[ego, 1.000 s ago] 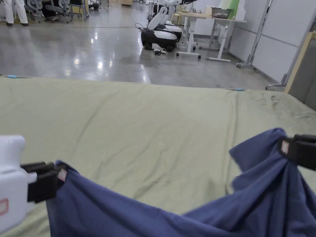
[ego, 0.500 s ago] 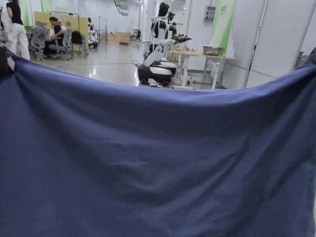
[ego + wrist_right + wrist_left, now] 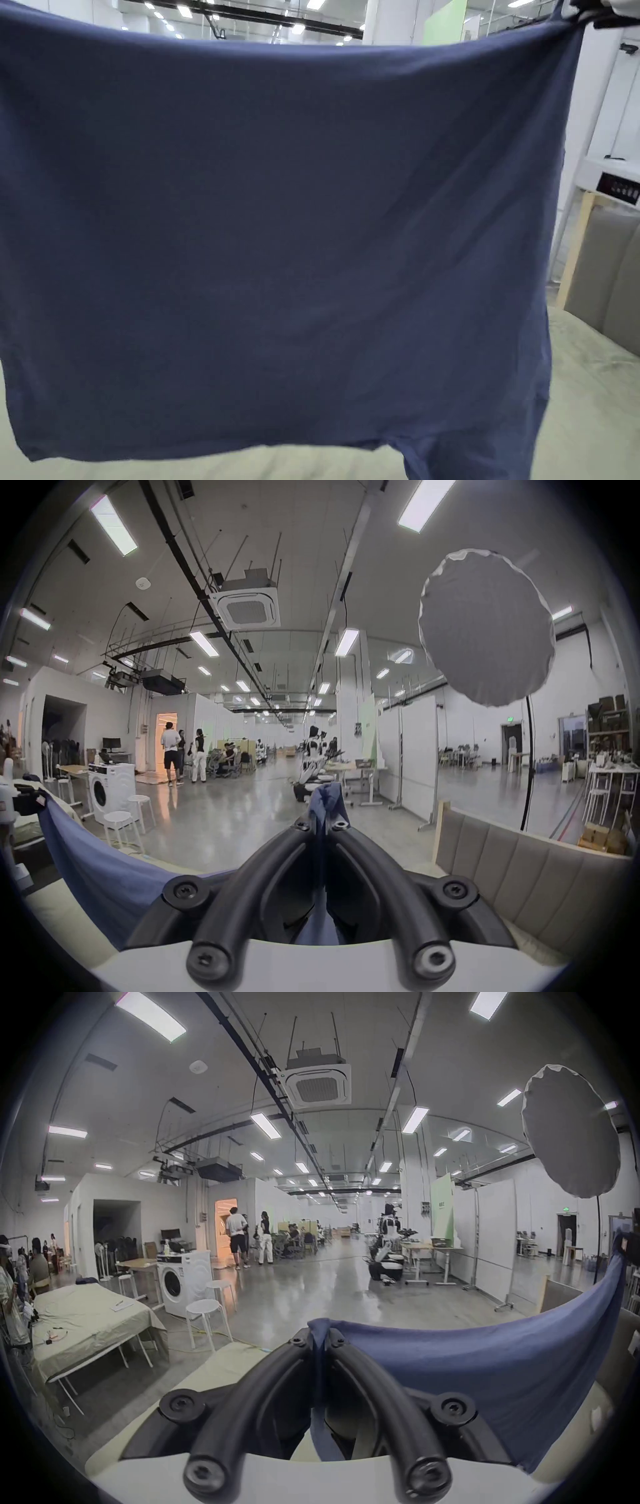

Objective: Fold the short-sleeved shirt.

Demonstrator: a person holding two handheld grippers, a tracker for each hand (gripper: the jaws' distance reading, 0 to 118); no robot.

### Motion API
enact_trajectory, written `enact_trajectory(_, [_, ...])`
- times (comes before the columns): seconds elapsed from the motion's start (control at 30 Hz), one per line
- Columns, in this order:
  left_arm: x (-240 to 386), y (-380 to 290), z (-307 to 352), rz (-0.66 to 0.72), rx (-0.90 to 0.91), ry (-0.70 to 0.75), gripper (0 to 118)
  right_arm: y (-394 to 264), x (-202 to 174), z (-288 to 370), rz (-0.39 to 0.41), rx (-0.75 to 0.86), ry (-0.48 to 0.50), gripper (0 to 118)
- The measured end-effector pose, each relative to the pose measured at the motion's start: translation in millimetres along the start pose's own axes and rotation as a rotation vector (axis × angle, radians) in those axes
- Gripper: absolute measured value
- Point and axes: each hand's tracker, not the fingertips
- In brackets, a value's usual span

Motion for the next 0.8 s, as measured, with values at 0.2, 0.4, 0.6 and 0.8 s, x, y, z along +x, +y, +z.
enact_trajectory(0.2, [13,-1,-37,0.007,0.046,0.083,5,6,-18,-39,0.007,0.086,-0.004,5])
enact_trajectory(0.4, [19,-31,-77,0.064,0.025,0.057,5,-33,-19,-75,-0.019,0.056,-0.022,5])
enact_trajectory(0.6, [27,-101,-93,0.067,-0.048,-0.012,5,-118,-10,-84,-0.04,-0.064,-0.002,5])
enact_trajectory(0.8, [20,-187,-74,0.21,-0.162,-0.098,5,-201,2,-44,-0.105,-0.211,0.121,5])
